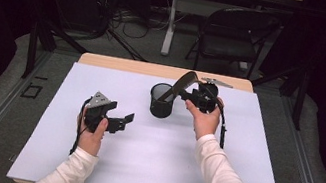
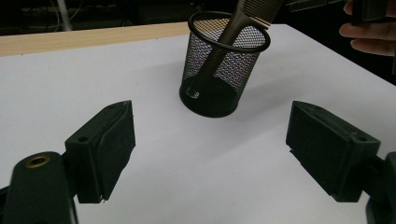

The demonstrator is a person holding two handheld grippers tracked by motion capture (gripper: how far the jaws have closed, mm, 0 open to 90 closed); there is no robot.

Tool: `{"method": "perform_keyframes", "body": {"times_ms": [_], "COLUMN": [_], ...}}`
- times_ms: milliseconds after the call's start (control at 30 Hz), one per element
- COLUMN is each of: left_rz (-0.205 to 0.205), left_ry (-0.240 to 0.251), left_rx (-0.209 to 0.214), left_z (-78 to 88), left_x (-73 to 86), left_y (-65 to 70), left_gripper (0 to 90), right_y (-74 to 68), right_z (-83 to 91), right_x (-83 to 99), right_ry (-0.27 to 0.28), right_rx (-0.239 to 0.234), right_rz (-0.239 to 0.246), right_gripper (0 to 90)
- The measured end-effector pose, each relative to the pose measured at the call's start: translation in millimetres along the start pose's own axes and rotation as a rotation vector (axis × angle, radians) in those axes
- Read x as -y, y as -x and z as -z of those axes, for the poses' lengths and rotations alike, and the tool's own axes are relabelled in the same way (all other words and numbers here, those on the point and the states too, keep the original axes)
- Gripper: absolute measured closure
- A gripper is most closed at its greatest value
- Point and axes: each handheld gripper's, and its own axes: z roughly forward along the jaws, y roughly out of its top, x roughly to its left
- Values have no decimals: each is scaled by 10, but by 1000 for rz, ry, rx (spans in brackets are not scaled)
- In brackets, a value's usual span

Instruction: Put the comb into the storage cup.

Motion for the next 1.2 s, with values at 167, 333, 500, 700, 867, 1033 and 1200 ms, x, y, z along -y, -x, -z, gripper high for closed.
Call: {"method": "perform_keyframes", "body": {"times_ms": [167, 333, 500, 700, 867, 1033, 1200], "left_rz": [0, 2, -6, -3, -2, -3, -3], "left_ry": [5, 11, 10, 15, 19, 22, 35], "left_rx": [1, -1, 2, 8, 11, 15, 27], "left_z": [11, 29, 31, 35, 45, 61, 94], "left_x": [-3, -8, -12, -19, -29, -45, -69], "left_y": [-1, -5, 3, 1, -17, -24, -47], "left_gripper": [158, 158, 158, 158, 158, 158, 158], "right_y": [-10, -30, -34, -78, -142, -197, -257], "right_z": [25, 58, 99, 185, 291, 372, 407], "right_x": [15, 25, 47, 76, 99, 116, 150], "right_ry": [10, 16, 25, 13, 28, 39, 10], "right_rx": [2, 1, 6, 10, 18, 23, 36], "right_rz": [4, 15, 32, 70, 117, 163, 196], "right_gripper": [371, 362, 348, 297, 204, 152, 131]}}
